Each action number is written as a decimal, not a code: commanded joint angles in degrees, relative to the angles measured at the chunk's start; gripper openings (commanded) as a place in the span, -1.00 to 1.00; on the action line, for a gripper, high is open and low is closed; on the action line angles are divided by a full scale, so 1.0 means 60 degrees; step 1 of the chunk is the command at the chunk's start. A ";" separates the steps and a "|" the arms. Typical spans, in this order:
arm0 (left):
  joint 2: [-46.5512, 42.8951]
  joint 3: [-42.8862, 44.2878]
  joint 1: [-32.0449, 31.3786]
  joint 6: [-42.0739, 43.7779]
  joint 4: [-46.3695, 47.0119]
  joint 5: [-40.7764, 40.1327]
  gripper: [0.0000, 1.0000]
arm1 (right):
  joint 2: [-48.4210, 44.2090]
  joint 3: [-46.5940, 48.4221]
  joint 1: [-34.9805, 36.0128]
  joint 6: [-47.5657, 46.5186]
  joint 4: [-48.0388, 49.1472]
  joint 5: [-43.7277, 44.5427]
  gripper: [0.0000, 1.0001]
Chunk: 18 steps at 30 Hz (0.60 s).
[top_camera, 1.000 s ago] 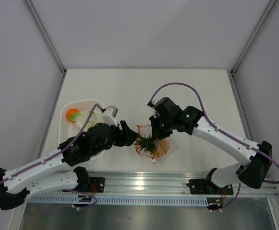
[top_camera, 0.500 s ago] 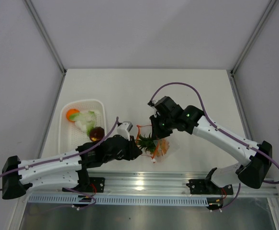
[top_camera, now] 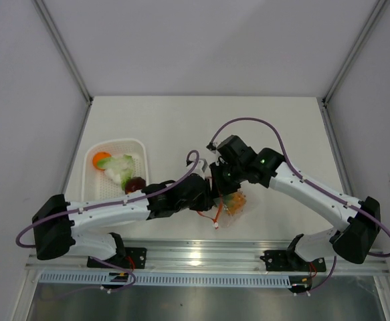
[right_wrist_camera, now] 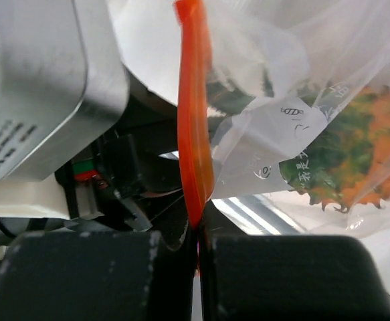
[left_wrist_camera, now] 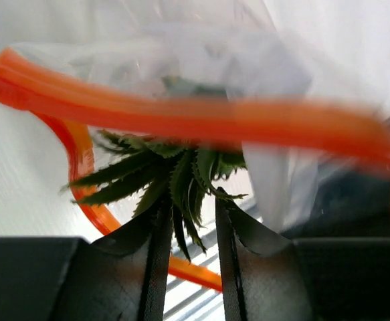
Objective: Place the food in the zip-top bag and seal the zipper
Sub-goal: Place the fake fruit in the zipper food storage bag.
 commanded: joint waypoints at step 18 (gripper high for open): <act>0.0837 0.0762 0.0396 0.0760 0.0244 -0.1188 -0.14 | -0.0405 -0.1078 -0.1143 0.0501 0.0693 -0.0999 -1.00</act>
